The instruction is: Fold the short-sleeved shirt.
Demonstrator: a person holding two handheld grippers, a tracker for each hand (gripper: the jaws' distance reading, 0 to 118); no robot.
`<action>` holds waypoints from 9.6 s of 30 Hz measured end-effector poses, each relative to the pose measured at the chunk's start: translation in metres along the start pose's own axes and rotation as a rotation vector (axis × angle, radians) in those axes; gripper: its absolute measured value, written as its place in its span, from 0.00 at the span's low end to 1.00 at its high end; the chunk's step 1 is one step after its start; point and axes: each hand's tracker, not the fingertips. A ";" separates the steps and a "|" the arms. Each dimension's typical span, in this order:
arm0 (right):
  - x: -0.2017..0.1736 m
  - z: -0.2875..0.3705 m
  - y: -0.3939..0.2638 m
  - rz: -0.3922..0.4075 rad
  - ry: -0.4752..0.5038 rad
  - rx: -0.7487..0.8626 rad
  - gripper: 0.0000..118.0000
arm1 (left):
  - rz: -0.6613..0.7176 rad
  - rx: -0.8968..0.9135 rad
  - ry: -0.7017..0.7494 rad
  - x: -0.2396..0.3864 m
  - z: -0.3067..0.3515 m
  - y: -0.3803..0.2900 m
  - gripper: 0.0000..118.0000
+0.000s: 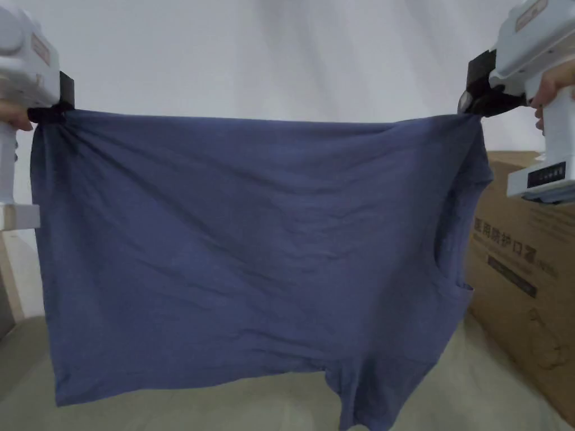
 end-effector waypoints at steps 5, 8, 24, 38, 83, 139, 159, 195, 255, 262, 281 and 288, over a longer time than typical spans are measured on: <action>0.025 -0.084 -0.091 -0.046 -0.032 -0.151 0.04 | -0.010 -0.077 0.024 0.028 -0.056 -0.110 0.05; 0.051 -0.149 -0.154 -0.025 -0.094 -0.283 0.04 | -0.046 -0.239 0.006 0.041 -0.099 -0.195 0.05; 0.105 -0.195 -0.346 -0.196 -0.093 -0.495 0.04 | 0.096 -0.596 0.003 0.012 -0.099 -0.433 0.05; 0.112 0.113 -0.477 -0.197 0.030 -0.472 0.04 | -0.082 -0.565 -0.050 -0.065 0.204 -0.523 0.05; 0.081 0.247 -0.592 -0.116 -0.090 -0.533 0.00 | 0.172 -0.699 -0.050 -0.115 0.264 -0.603 0.00; 0.056 0.150 -0.524 0.163 -0.152 -0.514 0.04 | 0.184 -0.626 -0.112 -0.128 0.263 -0.541 0.14; 0.056 0.184 -0.574 -0.043 -0.158 -0.589 0.04 | 0.230 -0.725 -0.079 -0.104 0.204 -0.602 0.02; 0.095 0.184 -0.599 -0.041 -0.219 -0.770 0.43 | 0.037 -0.846 -0.123 -0.121 0.270 -0.608 0.19; 0.094 -0.137 -0.470 0.193 -0.190 -0.785 0.00 | 0.200 -0.834 -0.110 -0.033 -0.070 -0.527 0.65; 0.091 -0.128 -0.459 0.182 -0.188 -0.744 0.00 | 0.087 -0.766 -0.080 -0.020 -0.053 -0.514 0.03; 0.101 0.104 -0.437 0.109 -0.049 -0.608 0.00 | 0.091 -0.609 -0.192 -0.113 0.179 -0.471 0.03; 0.112 0.162 -0.547 0.081 -0.092 -0.828 0.00 | 0.143 -0.809 -0.147 -0.143 0.232 -0.557 0.03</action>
